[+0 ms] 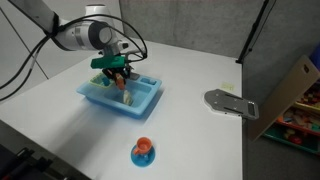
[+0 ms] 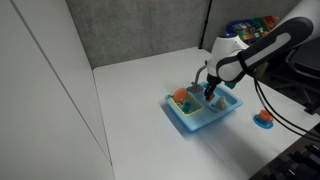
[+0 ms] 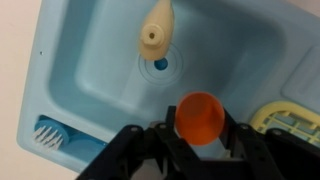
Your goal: Pick up the orange cup and put it in the sink
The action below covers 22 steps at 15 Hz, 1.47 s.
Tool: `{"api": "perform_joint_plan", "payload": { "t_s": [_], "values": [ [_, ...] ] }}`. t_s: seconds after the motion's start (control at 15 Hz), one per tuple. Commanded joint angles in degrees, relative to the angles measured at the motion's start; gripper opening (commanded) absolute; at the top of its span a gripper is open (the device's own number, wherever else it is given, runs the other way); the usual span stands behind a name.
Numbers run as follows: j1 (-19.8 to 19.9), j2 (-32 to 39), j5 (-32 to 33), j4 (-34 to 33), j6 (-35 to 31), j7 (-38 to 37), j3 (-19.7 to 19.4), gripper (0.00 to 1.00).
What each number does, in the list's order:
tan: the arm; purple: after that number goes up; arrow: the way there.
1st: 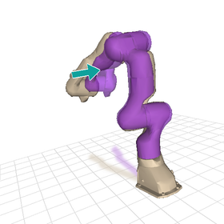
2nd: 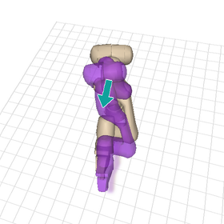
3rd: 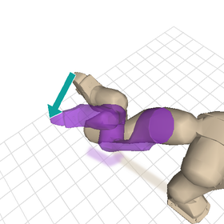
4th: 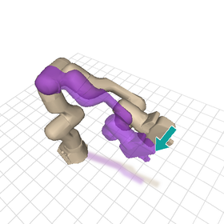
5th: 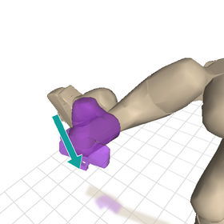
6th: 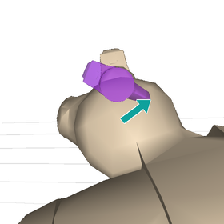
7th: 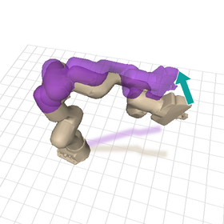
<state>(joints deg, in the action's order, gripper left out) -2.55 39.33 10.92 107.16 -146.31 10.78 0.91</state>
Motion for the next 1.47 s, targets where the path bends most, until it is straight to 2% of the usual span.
{"api": "perform_joint_plan", "payload": {
  "t_s": [0.0,0.47,0.87,1.4],
  "values": [
    [0.66,1.02,1.83,-1.32,-0.65,4.19,0.5,0.17],
    [1.02,1.65,3.97,-1.99,0.11,10.42,1.0,0.17],
    [0.35,2.3,6.86,-2.53,0.93,12.06,0.41,0.17],
    [1.03,4.59,7.0,-4.06,2.1,15.78,1.26,0.17]
  ]
}}
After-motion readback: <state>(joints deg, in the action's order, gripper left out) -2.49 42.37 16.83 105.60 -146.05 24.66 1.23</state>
